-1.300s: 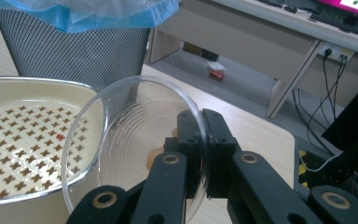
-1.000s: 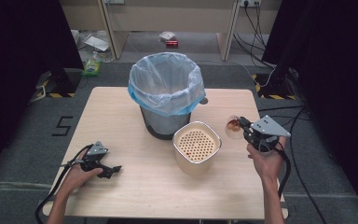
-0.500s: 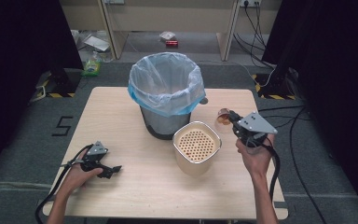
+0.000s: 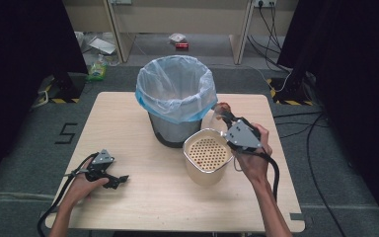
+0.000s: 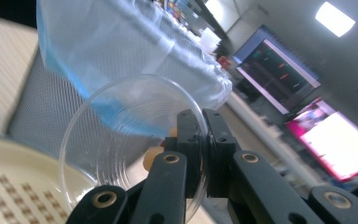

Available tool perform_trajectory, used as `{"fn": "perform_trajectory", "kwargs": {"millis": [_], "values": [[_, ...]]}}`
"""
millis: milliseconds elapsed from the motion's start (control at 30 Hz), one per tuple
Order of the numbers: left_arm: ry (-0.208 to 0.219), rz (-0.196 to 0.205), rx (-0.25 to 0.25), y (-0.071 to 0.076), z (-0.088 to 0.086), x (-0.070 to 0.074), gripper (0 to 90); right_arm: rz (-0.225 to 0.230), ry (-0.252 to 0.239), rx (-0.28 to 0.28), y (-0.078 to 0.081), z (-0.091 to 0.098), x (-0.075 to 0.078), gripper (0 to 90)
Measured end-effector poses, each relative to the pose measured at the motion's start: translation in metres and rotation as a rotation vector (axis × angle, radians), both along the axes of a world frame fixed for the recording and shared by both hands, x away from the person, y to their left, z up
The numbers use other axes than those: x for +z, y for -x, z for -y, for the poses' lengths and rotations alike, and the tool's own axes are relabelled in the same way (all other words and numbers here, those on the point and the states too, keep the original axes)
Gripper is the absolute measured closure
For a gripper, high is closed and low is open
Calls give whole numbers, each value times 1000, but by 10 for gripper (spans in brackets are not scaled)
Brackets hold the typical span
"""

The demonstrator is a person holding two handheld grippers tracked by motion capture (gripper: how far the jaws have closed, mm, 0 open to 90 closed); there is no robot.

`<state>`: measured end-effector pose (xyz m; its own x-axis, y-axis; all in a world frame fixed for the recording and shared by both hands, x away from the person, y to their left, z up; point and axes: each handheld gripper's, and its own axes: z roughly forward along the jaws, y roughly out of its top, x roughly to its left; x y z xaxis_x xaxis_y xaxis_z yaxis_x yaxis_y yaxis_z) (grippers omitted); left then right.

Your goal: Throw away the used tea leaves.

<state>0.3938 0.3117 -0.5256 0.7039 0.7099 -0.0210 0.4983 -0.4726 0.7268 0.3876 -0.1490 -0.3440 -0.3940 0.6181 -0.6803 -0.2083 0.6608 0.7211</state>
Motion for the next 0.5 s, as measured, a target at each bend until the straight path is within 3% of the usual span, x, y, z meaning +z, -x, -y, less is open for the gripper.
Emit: {"fn": "perform_trajectory", "kwargs": {"millis": [133, 167, 200, 267, 300, 333, 367, 400, 500], "values": [[0, 0, 0, 0, 0, 0, 0, 88, 87, 6, 8, -6, -12, 873], [1, 0, 0, 0, 0, 0, 0, 88, 87, 6, 8, -6, -12, 873], [1, 0, 0, 0, 0, 0, 0, 137, 187, 6, 11, -13, -20, 873], [0, 0, 0, 0, 0, 0, 0, 192, 285, 11, 13, -19, -27, 873], [1, 1, 1, 0, 0, 0, 0, 222, 311, 10, 15, -20, -30, 874], [0, 0, 0, 0, 0, 0, 0, 250, 314, 4, 16, -21, -32, 876], [0, 0, 0, 0, 0, 0, 0, 250, 314, 4, 16, -21, -32, 876], [0, 0, 0, 0, 0, 0, 0, 305, 342, -4, 18, -22, -34, 877], [1, 1, 0, 0, 0, 0, 0, 297, 355, 2, 17, -25, -37, 877]]}}
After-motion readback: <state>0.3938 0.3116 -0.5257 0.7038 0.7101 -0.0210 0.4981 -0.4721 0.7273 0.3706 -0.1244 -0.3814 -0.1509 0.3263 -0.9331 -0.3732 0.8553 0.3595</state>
